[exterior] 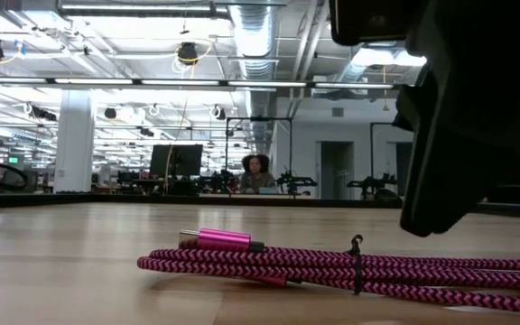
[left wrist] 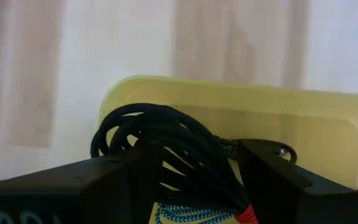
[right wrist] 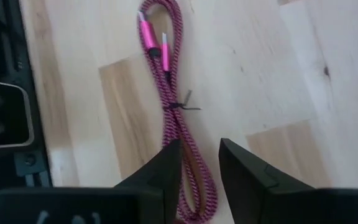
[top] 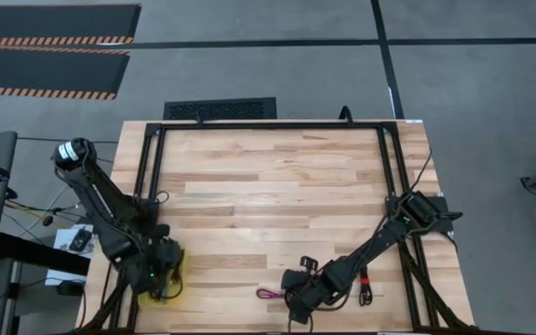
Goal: Pick and place USB-C Cables
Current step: Put the top black charger cable into the yellow bin, then put the pink charger cable into the yellow bin
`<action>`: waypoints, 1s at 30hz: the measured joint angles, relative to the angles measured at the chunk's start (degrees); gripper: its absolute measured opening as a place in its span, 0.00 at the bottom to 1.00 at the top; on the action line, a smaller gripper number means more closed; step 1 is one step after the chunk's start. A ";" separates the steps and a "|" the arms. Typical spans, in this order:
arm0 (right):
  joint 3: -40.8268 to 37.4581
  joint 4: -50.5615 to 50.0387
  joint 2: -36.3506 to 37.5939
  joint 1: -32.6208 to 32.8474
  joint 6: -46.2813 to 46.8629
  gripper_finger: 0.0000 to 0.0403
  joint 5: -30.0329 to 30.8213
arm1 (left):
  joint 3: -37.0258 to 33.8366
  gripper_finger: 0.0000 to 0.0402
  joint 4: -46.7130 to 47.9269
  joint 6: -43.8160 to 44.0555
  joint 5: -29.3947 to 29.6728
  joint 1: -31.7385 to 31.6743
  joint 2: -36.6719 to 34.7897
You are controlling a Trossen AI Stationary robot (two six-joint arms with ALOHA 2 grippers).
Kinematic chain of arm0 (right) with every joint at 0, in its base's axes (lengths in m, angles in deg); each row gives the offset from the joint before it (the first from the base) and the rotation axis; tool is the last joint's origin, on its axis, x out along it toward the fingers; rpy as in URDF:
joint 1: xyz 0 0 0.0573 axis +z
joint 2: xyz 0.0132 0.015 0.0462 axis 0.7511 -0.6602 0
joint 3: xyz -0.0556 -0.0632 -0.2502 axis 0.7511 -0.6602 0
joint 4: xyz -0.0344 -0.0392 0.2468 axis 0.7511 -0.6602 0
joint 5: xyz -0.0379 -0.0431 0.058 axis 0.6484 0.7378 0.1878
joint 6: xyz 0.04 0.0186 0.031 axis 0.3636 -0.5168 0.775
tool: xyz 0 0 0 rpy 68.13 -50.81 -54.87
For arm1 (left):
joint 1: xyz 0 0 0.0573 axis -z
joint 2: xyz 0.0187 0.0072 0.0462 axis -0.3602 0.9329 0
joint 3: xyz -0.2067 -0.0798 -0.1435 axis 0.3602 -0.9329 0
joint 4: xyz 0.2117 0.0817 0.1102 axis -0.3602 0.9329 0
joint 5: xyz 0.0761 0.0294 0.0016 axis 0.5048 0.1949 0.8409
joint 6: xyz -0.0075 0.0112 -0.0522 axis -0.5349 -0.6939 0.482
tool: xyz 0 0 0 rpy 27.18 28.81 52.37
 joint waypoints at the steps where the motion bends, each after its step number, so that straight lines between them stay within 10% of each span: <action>1: 0.00 -0.40 0.00 -0.17 -0.41 0.32 -0.50 | 0.00 0.48 0.37 -0.21 0.04 -0.82 -0.01; 12: 0.00 0.77 0.07 0.04 -1.55 0.31 -3.69 | 4.58 0.48 1.16 -7.82 -2.50 -2.66 -3.60; 30: -2.05 5.96 0.07 -0.05 -5.45 0.41 -0.82 | 7.34 0.48 0.95 -12.81 30.45 4.51 -9.35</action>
